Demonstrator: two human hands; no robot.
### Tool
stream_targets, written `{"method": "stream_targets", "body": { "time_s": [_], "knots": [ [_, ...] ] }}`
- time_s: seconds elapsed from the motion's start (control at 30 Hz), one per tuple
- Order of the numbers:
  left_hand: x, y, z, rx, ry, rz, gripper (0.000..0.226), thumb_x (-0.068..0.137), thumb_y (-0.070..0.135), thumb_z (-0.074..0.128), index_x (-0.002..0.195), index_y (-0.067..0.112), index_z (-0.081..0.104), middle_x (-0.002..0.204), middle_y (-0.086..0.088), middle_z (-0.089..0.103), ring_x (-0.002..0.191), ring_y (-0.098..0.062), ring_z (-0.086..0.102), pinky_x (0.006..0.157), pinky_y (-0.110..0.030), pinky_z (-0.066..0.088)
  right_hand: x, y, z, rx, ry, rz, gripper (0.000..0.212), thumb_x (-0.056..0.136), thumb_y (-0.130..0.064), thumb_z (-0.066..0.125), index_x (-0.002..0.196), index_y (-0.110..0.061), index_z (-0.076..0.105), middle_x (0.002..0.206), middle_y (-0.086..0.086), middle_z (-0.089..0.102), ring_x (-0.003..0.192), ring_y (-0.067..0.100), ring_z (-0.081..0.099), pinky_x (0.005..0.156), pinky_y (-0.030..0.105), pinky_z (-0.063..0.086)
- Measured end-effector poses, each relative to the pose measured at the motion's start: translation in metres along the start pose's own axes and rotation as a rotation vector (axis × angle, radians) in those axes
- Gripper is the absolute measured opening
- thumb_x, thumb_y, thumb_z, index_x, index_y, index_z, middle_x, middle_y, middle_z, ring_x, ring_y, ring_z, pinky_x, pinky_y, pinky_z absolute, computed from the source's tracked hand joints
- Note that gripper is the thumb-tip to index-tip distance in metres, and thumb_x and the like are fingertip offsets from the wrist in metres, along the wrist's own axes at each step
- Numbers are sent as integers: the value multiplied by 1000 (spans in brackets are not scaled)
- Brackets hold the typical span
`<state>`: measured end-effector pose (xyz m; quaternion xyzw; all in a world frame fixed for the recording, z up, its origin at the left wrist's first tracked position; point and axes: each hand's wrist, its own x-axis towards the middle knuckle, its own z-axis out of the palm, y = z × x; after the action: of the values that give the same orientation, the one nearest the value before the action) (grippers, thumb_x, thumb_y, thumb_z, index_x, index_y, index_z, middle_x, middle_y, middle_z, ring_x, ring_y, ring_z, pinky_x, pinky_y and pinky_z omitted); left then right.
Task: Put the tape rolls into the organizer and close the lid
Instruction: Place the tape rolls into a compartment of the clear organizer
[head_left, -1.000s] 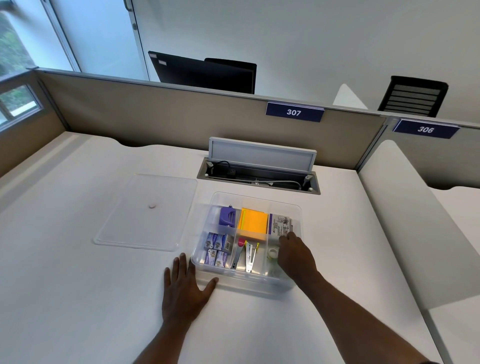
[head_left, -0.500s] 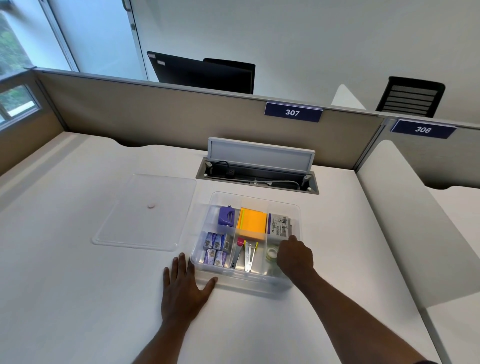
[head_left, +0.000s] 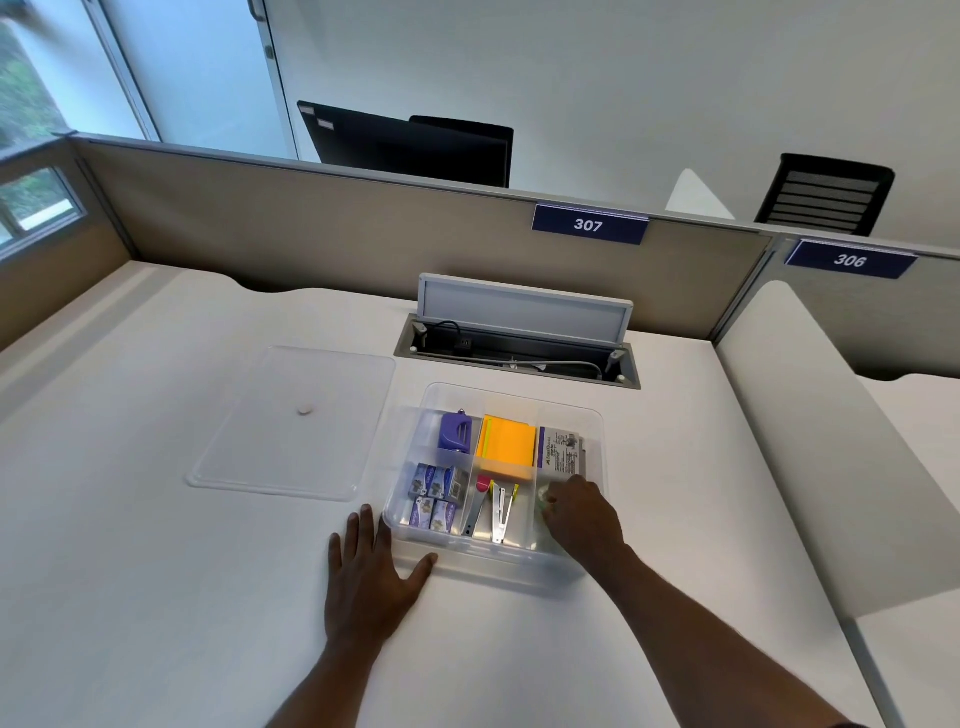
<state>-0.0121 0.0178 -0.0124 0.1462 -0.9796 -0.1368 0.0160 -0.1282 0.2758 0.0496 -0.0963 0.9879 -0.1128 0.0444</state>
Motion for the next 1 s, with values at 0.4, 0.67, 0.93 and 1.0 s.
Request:
{"method": "stream_targets", "body": {
  "time_s": [0.4,0.67,0.93,1.0],
  "knots": [
    [1,-1,1,3,6,5,93,79,79,29,143,12,35,155,-15,29,145,-30,22,118,-49,19,6,-3,-4,-52,-67,11,30,83,-39,59,104,-19,64,108,6,65,97,26,66,81,35,54],
    [0,0,0,11,4,-2,94,78,80,25,144,14,34,158,-13,23,147,-28,17,120,-47,13,10,-6,-4,-78,-123,26,29,81,-37,60,104,-18,65,109,6,67,97,27,66,82,35,53],
    [0,0,-1,25,2,-3,93,78,79,28,142,12,38,155,-14,29,145,-29,23,119,-48,18,-1,-5,1,-73,-47,-3,27,86,-42,55,103,-23,65,107,4,62,93,26,68,80,36,55],
    [0,0,0,28,0,-2,93,78,79,29,142,11,38,155,-14,29,145,-29,23,119,-49,18,-2,-6,1,-57,-56,2,32,85,-46,57,104,-22,64,108,4,62,94,25,68,80,37,55]
  ]
}}
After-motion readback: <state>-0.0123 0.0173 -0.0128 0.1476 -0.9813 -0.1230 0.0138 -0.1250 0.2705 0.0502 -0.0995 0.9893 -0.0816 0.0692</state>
